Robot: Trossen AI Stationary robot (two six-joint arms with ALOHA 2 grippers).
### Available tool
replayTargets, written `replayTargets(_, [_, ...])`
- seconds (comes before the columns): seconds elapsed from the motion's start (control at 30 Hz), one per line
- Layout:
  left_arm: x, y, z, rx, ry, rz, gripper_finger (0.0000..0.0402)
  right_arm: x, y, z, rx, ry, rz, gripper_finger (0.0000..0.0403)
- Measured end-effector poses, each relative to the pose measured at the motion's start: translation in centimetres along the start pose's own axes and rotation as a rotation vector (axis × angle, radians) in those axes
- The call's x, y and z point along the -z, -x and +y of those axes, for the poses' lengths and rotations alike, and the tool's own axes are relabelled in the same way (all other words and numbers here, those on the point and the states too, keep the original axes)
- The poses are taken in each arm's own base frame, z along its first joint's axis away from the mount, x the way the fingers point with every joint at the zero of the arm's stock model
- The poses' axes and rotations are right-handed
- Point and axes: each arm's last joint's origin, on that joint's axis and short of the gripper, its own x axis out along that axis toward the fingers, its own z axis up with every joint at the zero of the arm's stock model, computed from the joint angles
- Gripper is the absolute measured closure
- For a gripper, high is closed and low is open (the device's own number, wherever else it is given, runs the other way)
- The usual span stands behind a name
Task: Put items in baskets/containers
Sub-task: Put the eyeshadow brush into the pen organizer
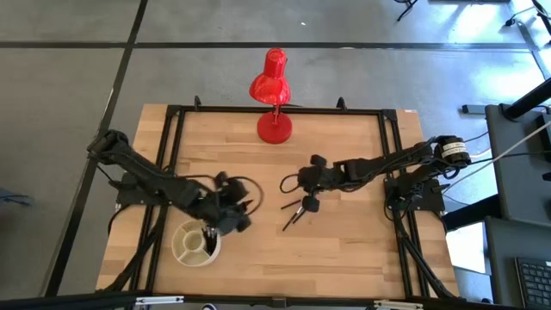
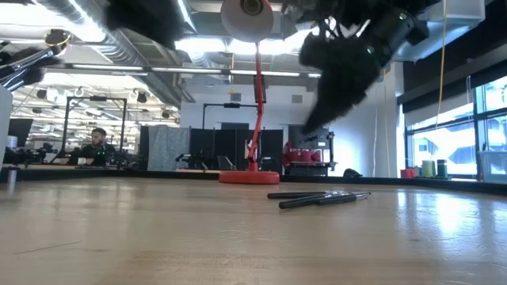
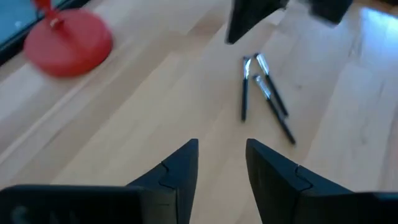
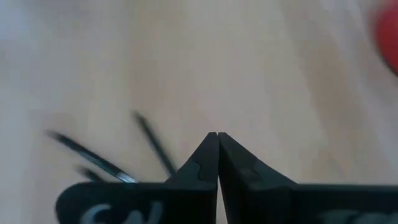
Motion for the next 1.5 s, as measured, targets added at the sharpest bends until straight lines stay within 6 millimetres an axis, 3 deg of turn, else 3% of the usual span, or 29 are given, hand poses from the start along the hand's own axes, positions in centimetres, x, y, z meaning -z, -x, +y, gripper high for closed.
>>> replayTargets(0.17, [-1.5, -5.9, -1.8, 0.06, -0.078, -0.043, 0.0272, 1.9, 0.5, 0.5, 0.198, 0.037, 0.133, 0.0398])
replayTargets(0.37, [-1.9, -13.9, -2.9, 0.179, -0.147, -0.087, 0.0272, 3.7, 0.7, 1.0, 0.189, 0.056, 0.212, 0.0374])
replayTargets(0.53, [-1.3, -17.8, -2.6, 0.227, -0.169, -0.098, 0.0272, 5.6, 1.0, 0.7, 0.114, 0.047, 0.223, 0.0339])
replayTargets(0.73, [-1.3, -21.0, -1.8, 0.204, -0.157, -0.171, 0.0272, 7.5, 2.8, -0.5, 0.127, -0.077, 0.088, 0.0305])
replayTargets(0.9, [-2.5, -23.3, -1.2, 0.28, -0.092, -0.174, 0.0272, 9.4, 3.7, -1.0, -0.004, -0.205, -0.072, 0.0301])
replayTargets(1.1, [-3.8, -26.0, -1.5, 0.325, -0.119, -0.133, 0.0272, 11.5, 4.2, -1.9, 0.082, -0.316, -0.112, 0.0301])
replayTargets(1.5, [-4.1, -27.8, -2.3, 0.272, -0.21, 0.009, 0.0272, 12.7, 4.0, -2.1, 0.094, -0.328, -0.1, 0.0301])
